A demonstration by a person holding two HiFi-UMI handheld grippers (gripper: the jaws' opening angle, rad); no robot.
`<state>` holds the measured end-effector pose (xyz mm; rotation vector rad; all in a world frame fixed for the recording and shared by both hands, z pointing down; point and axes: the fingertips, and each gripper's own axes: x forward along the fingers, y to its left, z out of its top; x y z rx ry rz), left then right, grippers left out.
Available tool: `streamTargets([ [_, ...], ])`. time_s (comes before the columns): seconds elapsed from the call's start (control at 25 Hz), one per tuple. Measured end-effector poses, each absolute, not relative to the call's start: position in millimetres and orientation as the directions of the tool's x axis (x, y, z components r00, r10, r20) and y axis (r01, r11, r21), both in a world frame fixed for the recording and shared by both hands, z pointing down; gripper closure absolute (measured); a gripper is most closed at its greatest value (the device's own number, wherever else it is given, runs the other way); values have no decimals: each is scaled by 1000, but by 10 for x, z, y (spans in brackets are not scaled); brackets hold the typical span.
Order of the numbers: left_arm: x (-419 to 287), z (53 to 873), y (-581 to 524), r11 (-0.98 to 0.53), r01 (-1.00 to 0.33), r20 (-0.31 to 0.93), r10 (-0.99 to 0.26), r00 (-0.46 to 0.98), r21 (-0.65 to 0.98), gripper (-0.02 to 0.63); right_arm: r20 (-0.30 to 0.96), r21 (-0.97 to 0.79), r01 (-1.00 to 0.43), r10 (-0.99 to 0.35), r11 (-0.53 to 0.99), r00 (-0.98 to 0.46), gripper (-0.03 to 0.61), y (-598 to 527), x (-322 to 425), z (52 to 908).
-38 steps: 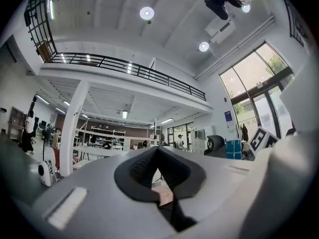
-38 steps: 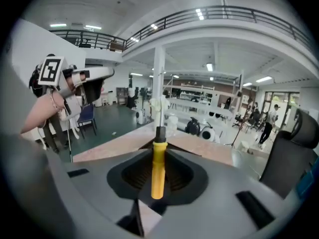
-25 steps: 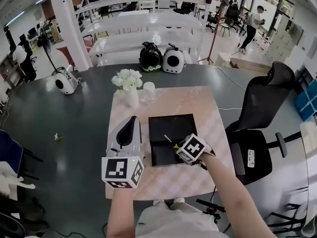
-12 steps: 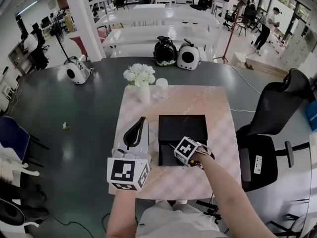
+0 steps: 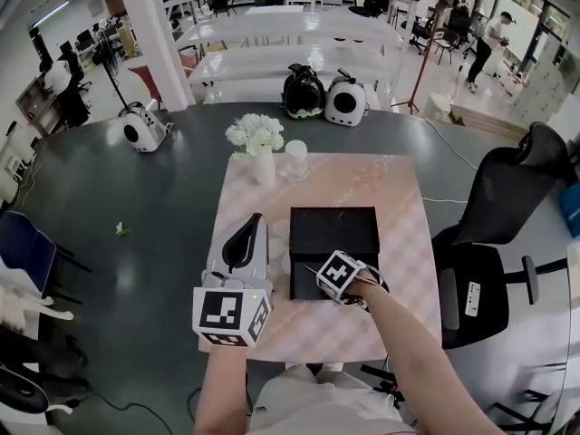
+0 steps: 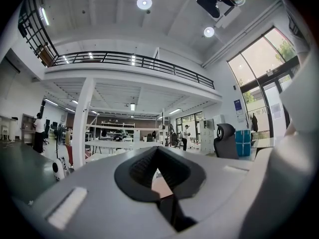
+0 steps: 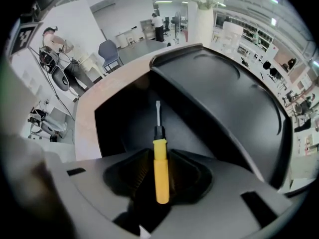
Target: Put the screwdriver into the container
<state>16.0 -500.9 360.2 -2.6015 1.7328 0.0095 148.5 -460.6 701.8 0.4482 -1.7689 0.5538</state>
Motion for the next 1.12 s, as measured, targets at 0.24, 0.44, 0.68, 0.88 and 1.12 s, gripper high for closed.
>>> streamTargets([
  [0.24, 195, 3516, -4977, -385, -923, -36, -922, 385, 3, 606, 945, -109, -570, -93, 814, -313, 407, -4673, 1518, 6713],
  [0.44, 254, 3385, -4921, -392, -920, -63, -918, 391, 3, 606, 885, -73, -579, -214, 812, -412, 411, -4756, 1552, 6090],
  [0.68, 356, 3260, -4853, -412, -911, -92, -907, 411, -10, 606, 765, 28, -643, -431, 765, -479, 541, -4854, 1756, 5223],
  [0.88, 435, 3093, -4791, -430, -902, -125, -894, 430, -31, 606, 603, 72, -706, -595, 704, -532, 573, -4814, 1848, 4409],
  [1.12, 541, 2848, -4720, -449, -891, -176, -874, 453, -62, 606, 345, 148, -797, -786, 585, -513, 574, -4653, 2031, 3426],
])
